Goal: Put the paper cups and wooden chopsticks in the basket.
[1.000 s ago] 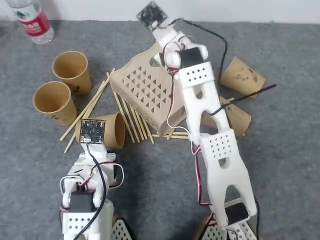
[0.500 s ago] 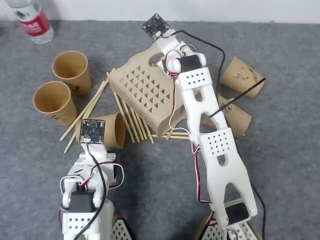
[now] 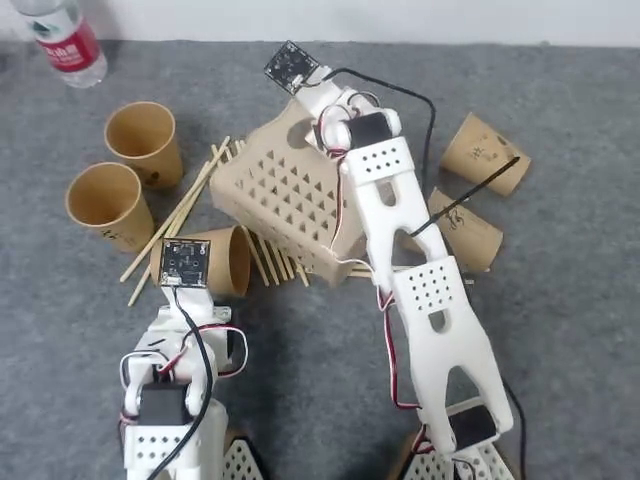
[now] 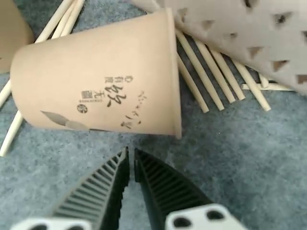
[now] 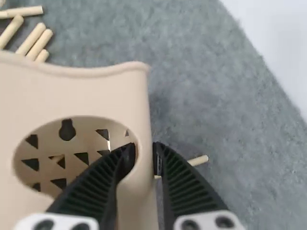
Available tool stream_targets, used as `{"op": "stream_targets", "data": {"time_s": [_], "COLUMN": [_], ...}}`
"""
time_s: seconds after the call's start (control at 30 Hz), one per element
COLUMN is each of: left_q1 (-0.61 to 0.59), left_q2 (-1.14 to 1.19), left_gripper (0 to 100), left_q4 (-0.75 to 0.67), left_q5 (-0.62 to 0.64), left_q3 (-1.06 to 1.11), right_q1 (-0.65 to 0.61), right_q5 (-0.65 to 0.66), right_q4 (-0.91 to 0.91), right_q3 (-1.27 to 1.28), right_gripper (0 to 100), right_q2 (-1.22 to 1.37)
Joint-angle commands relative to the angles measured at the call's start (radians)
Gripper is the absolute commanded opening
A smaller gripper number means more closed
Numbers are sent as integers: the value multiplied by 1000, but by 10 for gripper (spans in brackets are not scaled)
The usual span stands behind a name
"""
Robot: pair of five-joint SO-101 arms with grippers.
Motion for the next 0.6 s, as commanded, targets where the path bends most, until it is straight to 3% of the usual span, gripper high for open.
{"op": "stream_targets", "data": {"time_s": [0.0, 0.13, 0.27, 0.43, 0.57], "left_q1": [0, 0, -8, -52, -101], "left_q2": [0, 0, 0, 0, 6], "left_gripper": [16, 16, 47, 220, 224], "left_q4": [2, 0, 3, -41, -63], "left_q5": [0, 5, 25, 222, 330], "left_q3": [-18, -24, -50, -108, -306], "right_q1": [-4, -4, -4, 5, 1], "right_q5": [11, 6, -87, -150, -203], "right_q4": [79, 179, 271, 415, 515], "right_q3": [-20, -20, -20, -20, -20], "right_gripper": [7, 7, 7, 7, 7], "right_q2": [-216, -363, -522, -682, -805]}}
